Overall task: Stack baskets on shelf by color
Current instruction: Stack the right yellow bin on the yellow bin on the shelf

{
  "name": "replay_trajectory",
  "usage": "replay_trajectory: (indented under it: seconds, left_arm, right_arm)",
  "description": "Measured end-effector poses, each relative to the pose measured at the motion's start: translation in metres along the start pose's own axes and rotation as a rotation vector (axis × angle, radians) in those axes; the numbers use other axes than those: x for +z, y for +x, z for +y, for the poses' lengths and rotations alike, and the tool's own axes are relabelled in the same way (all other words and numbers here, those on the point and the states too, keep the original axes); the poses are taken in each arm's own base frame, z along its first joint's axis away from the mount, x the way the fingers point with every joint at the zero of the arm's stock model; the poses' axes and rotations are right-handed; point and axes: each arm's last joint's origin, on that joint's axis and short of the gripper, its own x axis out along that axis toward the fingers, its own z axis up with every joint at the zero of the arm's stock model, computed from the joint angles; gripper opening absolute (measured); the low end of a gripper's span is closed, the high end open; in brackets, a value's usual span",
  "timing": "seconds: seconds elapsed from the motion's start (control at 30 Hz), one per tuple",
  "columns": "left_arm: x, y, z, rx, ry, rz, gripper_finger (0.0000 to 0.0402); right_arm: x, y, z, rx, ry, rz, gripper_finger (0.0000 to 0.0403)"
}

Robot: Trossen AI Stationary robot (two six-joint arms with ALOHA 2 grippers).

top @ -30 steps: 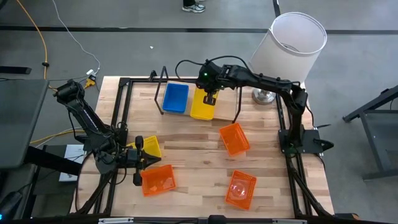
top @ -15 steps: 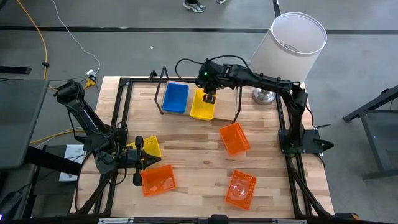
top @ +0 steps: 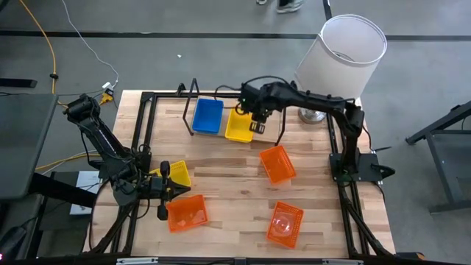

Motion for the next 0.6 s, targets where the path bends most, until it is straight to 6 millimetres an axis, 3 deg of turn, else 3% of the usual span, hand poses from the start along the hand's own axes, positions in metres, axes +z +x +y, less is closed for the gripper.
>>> replay_trajectory:
  seconds: [0.1, 0.17, 0.37, 0.6]
  left_arm:
    - [0.000, 0.000, 0.000, 0.001, 0.000, 0.000, 0.0000]
    - [0.000, 0.000, 0.000, 0.001, 0.000, 0.000, 0.0000]
    - [0.000, 0.000, 0.000, 0.000, 0.000, 0.000, 0.0000]
    - [0.000, 0.000, 0.000, 0.000, 0.000, 0.000, 0.0000]
  right_arm:
    - [0.000, 0.012, 0.010, 0.019, -0.011, -0.019, 0.0031]
    - [0.000, 0.017, 0.015, 0.022, -0.017, -0.030, 0.0009]
    - [-0.013, 0.018, 0.021, -0.058, 0.028, 0.104, 0.0011]
    - [-0.015, 0.025, 0.030, 0.022, 0.110, 0.154, 0.0002]
